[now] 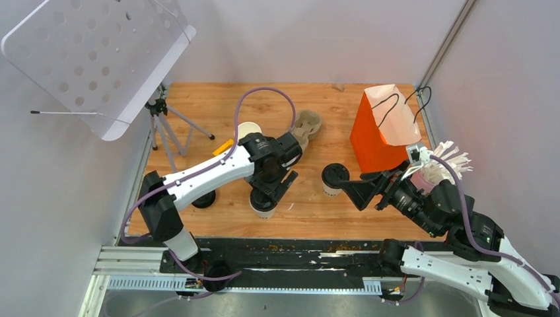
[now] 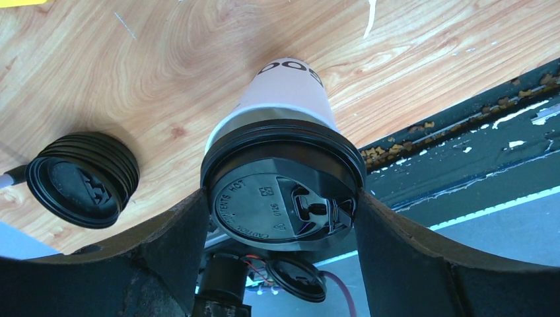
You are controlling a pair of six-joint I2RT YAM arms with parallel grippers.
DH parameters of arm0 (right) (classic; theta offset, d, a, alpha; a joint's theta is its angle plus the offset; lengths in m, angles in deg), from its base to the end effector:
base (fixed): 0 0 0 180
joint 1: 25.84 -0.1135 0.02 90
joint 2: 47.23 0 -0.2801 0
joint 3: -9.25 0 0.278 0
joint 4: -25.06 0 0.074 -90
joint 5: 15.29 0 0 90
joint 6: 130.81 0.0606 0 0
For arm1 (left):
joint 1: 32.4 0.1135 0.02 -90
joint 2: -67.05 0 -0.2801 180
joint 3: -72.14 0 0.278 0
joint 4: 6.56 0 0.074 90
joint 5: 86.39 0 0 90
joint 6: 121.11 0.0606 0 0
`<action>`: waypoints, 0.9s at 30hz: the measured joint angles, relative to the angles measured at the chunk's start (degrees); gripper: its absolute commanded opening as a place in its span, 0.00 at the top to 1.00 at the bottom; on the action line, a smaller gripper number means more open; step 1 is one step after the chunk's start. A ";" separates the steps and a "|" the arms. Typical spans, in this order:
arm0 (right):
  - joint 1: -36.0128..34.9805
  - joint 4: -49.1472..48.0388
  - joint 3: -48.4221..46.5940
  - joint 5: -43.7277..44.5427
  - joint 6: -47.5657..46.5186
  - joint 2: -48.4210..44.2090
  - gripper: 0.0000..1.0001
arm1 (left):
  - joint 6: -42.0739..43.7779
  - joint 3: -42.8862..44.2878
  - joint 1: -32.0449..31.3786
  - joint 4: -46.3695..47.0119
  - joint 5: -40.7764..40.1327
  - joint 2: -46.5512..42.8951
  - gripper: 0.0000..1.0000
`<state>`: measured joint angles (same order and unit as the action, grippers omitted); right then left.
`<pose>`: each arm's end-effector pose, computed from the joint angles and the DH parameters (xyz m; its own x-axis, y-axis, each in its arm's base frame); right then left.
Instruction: Pack the takeout coffee
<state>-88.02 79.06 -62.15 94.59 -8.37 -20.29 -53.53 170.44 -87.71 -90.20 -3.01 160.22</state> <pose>0.0639 0.0770 0.4134 -0.4275 0.2708 -0.8625 -0.5284 0.6993 0.4814 0.1987 -0.2749 0.2865 -0.8221 0.5220 -0.2272 0.5302 0.8474 0.0285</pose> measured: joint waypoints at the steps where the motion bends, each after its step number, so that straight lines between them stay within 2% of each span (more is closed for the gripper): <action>1: 0.00 0.09 0.00 0.00 0.00 -0.22 0.00 | 0.02 0.20 0.00 -0.15 0.00 0.33 0.19; 27: 0.00 1.09 -0.02 0.04 -0.70 -0.26 0.00 | 1.97 0.72 -0.02 -1.27 -1.01 3.69 0.00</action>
<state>-88.02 80.15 -62.17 94.63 -9.07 -20.56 -51.56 171.16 -87.73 -91.47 -4.01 163.91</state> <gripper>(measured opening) 0.998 0.979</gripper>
